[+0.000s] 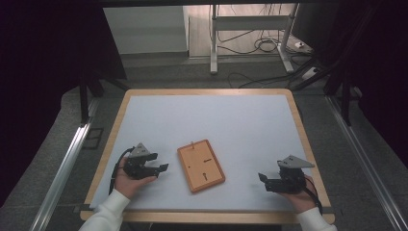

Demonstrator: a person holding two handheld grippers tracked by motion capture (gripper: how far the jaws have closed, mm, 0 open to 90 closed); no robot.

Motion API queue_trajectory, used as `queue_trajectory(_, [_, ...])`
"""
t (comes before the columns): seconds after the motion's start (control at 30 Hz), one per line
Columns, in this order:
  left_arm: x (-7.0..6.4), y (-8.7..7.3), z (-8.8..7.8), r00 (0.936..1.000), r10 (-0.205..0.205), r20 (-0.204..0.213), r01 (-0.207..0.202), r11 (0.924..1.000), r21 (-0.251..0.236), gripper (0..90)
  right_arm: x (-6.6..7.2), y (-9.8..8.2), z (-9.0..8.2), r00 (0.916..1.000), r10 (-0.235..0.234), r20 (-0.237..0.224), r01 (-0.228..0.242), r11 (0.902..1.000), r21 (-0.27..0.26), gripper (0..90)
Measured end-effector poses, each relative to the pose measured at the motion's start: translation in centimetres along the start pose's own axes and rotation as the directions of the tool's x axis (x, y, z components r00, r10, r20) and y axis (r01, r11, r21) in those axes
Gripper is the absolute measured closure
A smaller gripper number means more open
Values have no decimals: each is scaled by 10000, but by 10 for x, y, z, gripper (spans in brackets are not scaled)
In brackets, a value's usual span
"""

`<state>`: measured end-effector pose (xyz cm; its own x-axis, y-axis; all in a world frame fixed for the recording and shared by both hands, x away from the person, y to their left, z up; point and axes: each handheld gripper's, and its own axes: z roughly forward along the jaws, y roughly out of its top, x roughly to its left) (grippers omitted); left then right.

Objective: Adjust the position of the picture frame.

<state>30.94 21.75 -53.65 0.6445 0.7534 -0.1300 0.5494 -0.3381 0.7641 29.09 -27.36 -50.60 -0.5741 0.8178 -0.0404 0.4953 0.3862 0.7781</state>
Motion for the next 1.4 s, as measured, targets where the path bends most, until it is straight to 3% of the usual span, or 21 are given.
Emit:
queue_trajectory(0.17, [1,0,2,10000,21,-3,-21,10000,67,324,0,0,-1,10000,-28,-81,27,10000,-79,125])
queue_trajectory(0.3, [-1,1,2,10000,57,7,-57,10000,52,323,1,-1,-4,9998,-27,220,32,9996,-271,163])
queue_trajectory(0.47, [-2,0,0,10000,85,-27,-85,10000,46,322,2,0,-4,9998,58,200,-52,9995,-307,164])
queue_trajectory(1.4, [0,8,-2,10000,6,54,-6,10000,2,321,7,-3,3,9998,-65,-175,68,9999,130,185])
